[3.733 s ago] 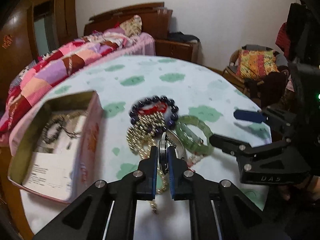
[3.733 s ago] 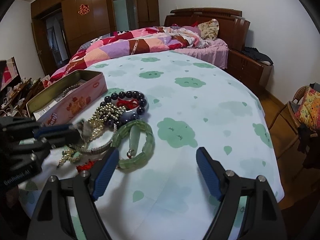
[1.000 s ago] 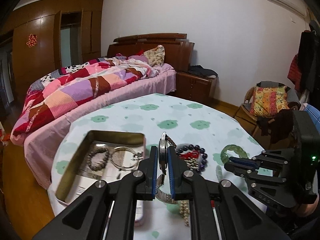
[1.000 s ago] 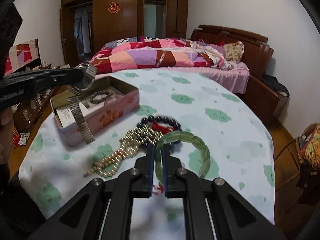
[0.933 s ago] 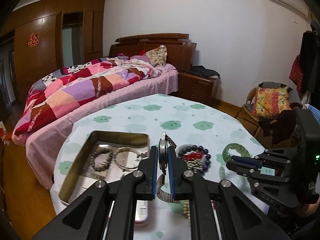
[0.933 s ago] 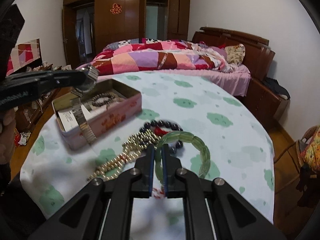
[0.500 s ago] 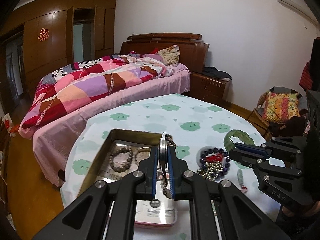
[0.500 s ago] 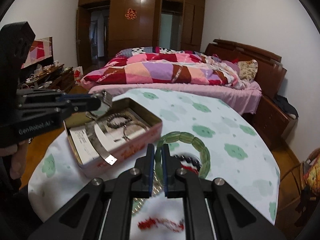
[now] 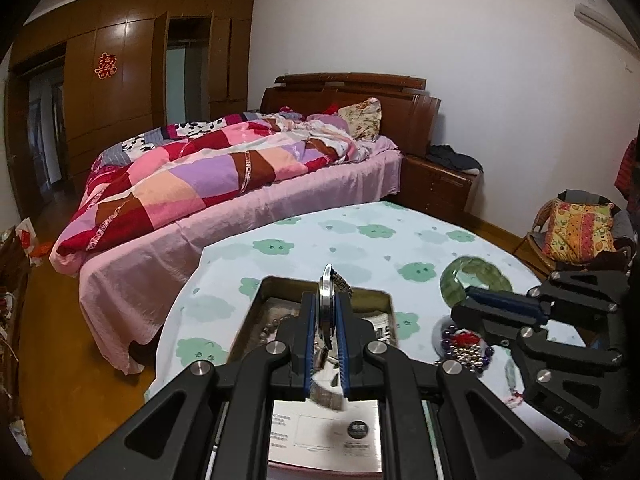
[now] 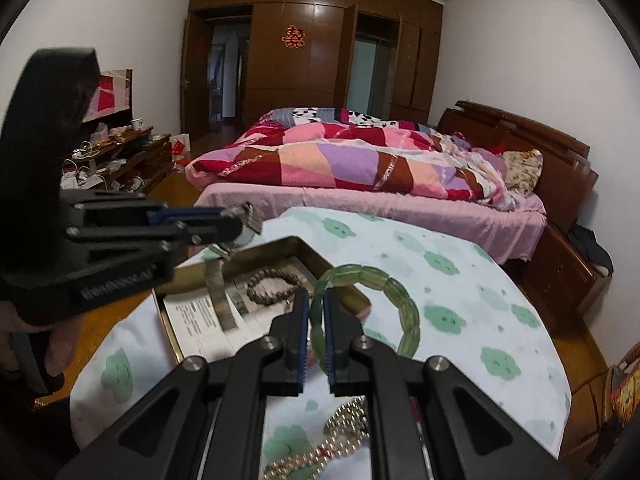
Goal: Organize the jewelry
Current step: 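Lift and carry the watch and jade bangle over the tin box with both tools, then lower both pieces into the tin and open both tools, then withdraw both open tools from the tin back toward the jewelry pile, then grasp the pearl necklace with the left tool while the right tool grasps the green jade pendant, then lift and carry the pearl necklace and jade pendant over the tin, then lower both pieces into the tin and open both tools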
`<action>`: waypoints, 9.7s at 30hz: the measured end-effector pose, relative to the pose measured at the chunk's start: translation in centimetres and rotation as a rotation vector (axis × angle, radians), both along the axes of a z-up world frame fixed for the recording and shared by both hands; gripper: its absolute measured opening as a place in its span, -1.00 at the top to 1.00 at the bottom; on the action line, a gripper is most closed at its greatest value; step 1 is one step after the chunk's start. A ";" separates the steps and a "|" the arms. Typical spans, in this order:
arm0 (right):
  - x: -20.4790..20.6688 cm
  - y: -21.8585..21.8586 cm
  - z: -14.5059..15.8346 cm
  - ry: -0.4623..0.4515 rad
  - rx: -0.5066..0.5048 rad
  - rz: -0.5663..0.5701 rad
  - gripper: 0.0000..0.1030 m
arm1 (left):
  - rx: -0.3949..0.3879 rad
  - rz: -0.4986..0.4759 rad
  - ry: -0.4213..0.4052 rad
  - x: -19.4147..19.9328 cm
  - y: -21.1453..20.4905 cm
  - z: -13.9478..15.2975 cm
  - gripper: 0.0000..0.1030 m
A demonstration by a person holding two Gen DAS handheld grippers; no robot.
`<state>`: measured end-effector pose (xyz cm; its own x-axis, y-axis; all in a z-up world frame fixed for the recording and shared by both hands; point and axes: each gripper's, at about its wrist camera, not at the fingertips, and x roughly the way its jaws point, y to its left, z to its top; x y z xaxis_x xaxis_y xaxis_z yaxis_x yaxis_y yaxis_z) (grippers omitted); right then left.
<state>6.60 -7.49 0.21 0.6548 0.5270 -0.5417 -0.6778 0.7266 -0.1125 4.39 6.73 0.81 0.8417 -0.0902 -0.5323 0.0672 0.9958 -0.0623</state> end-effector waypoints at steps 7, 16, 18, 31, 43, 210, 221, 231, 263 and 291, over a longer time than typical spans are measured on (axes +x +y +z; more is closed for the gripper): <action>0.9 1.9 -0.5 0.004 0.000 0.018 0.81 | -0.019 0.008 0.035 1.3 1.1 -1.8 0.83; 2.4 4.3 -2.2 0.016 -0.009 0.047 0.81 | -0.016 0.026 0.070 2.8 3.0 -3.7 0.83; 2.6 4.5 -2.5 0.025 -0.012 0.052 0.81 | -0.005 0.028 0.079 3.0 3.0 -4.1 0.83; 4.1 6.1 -5.4 0.104 -0.058 0.077 0.81 | 0.028 0.031 0.135 4.2 3.4 -6.2 0.83; 4.9 6.3 -7.0 0.162 -0.110 0.039 0.81 | 0.041 0.027 0.174 4.8 3.2 -7.6 0.83; -0.4 -4.3 2.6 0.033 0.080 -0.071 0.69 | -0.014 0.029 0.008 -1.8 2.3 -0.1 0.90; 0.2 0.5 3.3 0.002 0.081 0.037 0.69 | -0.044 0.037 0.038 -1.0 3.1 -1.4 0.90; 1.0 2.7 0.5 0.067 0.060 0.084 0.69 | -0.041 0.046 0.078 -0.3 3.1 -2.8 0.90; 2.3 3.8 -6.2 0.202 -0.069 0.031 0.68 | -0.019 0.067 0.183 1.3 3.4 -6.4 0.89; 2.5 3.3 -6.3 0.209 -0.032 0.037 0.27 | -0.019 0.061 0.165 1.1 3.0 -6.0 0.80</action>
<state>9.12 -4.15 -6.08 0.5069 0.5289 -0.6807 -0.7148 0.6992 0.0110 5.45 9.69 -5.23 0.7472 -0.0527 -0.6625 -0.0061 0.9963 -0.0860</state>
